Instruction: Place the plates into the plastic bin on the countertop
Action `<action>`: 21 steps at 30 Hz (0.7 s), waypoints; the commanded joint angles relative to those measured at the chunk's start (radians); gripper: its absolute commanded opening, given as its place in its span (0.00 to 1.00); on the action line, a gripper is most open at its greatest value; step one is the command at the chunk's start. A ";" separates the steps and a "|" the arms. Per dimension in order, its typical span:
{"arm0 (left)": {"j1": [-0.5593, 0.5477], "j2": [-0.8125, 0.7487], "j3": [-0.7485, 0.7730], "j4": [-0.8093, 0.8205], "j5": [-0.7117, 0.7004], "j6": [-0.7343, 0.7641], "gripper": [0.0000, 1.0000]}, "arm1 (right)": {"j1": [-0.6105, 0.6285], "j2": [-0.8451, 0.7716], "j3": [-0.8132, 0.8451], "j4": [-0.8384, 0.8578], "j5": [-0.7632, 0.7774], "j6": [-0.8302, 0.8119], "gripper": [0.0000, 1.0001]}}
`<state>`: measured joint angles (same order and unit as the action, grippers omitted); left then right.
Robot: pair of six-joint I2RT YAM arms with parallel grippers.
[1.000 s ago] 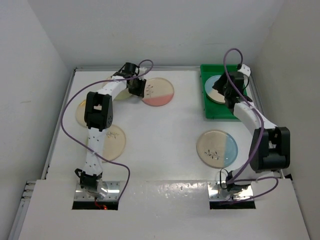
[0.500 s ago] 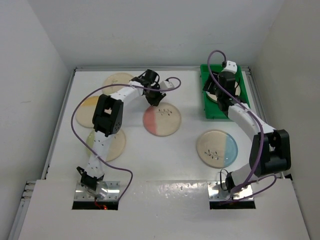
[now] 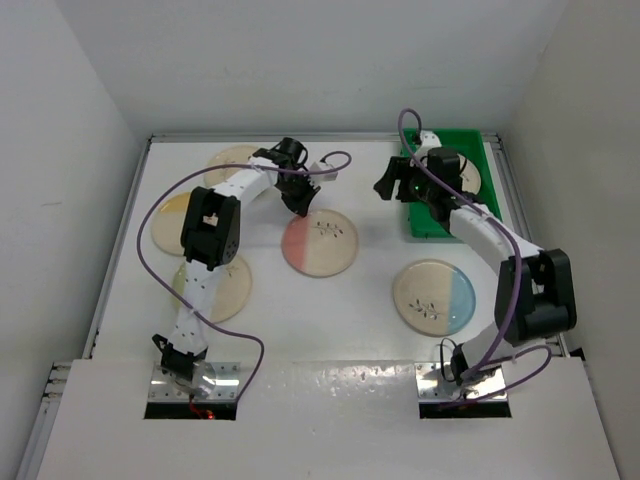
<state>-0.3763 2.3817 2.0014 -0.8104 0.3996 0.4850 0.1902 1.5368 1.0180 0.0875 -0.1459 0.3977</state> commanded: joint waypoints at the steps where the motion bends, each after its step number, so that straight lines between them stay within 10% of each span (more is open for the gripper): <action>1: -0.019 0.113 -0.061 -0.148 0.005 0.013 0.00 | -0.003 0.093 0.045 -0.072 -0.236 -0.028 0.71; 7: -0.009 -0.145 -0.079 -0.128 0.217 0.219 0.00 | 0.006 0.318 0.165 -0.206 -0.486 -0.071 0.75; 21: 0.011 -0.186 -0.112 -0.072 0.226 0.175 0.00 | 0.132 0.594 0.183 -0.174 -0.672 -0.057 0.66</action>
<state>-0.3714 2.2883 1.8862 -0.9127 0.5735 0.6655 0.2867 2.0907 1.2179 -0.1028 -0.7635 0.3546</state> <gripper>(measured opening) 0.003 0.687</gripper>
